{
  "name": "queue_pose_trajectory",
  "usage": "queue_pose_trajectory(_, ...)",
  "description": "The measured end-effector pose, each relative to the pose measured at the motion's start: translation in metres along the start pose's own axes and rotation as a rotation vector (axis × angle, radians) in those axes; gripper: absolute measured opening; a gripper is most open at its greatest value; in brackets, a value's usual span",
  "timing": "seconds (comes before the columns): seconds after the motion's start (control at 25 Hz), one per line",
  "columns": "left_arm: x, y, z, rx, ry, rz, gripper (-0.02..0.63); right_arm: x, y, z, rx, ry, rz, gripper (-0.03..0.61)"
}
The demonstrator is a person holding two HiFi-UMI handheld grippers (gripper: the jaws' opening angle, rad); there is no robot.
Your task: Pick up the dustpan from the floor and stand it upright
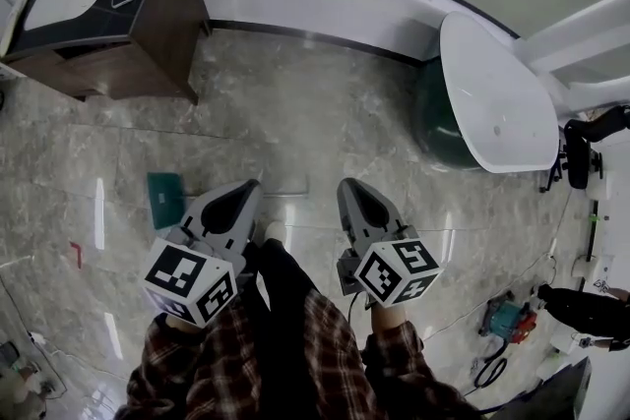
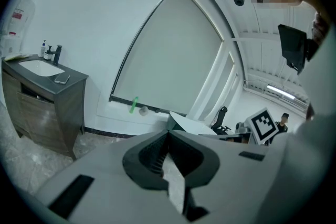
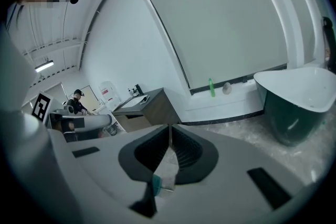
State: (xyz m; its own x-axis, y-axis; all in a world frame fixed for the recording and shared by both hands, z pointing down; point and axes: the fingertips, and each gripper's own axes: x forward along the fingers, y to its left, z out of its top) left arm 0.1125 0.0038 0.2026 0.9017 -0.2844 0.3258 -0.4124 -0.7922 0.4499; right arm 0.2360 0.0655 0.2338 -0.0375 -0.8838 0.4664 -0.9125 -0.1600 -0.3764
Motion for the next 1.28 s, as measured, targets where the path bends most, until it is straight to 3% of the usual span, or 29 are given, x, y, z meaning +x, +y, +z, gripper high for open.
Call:
queue_pose_trajectory(0.24,0.025,0.022,-0.041,-0.012,0.091,-0.031,0.011,0.041,-0.035,-0.047,0.07,0.043,-0.048,0.02)
queue_pose_trajectory(0.52,0.069,0.053,-0.12,-0.053,0.184,-0.06,0.011,0.092,-0.105,-0.135,0.144,0.139,-0.107,0.12)
queue_pose_trajectory(0.96,0.142,0.124,-0.247,-0.071,0.268,-0.025,0.011,0.142,-0.207,-0.302,0.218,0.285,-0.21,0.12)
queue_pose_trajectory(1.28,0.198,0.21,-0.369,-0.06,0.308,-0.022,0.012,0.208,-0.283,-0.426,0.208,0.35,-0.259,0.12)
